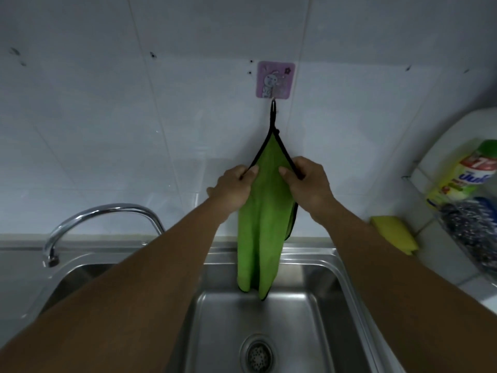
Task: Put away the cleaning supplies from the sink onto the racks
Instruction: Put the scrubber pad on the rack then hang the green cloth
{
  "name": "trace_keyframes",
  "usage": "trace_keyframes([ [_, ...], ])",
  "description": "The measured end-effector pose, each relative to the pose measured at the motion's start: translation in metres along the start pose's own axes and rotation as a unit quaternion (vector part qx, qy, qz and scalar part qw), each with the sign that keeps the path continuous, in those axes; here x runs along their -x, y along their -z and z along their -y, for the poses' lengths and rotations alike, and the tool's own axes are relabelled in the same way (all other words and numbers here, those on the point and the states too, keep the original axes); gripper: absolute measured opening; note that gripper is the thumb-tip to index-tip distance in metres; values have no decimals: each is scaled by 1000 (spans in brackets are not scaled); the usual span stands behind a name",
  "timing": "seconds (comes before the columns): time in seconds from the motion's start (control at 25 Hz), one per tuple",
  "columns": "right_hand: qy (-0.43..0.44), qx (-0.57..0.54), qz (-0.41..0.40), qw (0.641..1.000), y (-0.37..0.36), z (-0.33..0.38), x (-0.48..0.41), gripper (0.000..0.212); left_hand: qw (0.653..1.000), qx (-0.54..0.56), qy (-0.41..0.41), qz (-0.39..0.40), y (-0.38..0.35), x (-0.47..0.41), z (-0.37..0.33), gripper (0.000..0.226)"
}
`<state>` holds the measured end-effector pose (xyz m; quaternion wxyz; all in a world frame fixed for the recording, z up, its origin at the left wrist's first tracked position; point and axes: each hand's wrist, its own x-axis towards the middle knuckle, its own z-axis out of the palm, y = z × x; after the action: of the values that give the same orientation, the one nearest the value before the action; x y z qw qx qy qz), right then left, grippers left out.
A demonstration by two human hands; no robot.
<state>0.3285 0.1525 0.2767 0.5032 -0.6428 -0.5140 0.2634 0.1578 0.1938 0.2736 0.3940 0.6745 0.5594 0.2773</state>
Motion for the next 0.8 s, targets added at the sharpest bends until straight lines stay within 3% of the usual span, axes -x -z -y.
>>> trace_keyframes([
  [0.12,-14,157,-17,987,1,-48,17,11,998,-10,44,-33,-3,8,31,44],
  [0.2,-50,287,-68,954,5,-82,28,18,995,-5,86,-53,-2,12,50,45],
  [0.28,-98,339,-89,931,18,-97,35,22,989,-32,120,-84,5,13,65,48],
  [0.4,-136,277,-78,948,41,-95,28,26,978,-60,157,-122,22,12,83,47],
  [0.48,-140,225,-117,957,53,-95,23,35,974,-44,163,-150,27,10,90,40],
  [0.64,-160,155,-98,970,59,-98,25,22,977,-32,151,-150,18,13,93,27],
  [0.8,-155,114,-135,972,61,-101,26,25,968,1,108,-228,11,17,97,25],
])
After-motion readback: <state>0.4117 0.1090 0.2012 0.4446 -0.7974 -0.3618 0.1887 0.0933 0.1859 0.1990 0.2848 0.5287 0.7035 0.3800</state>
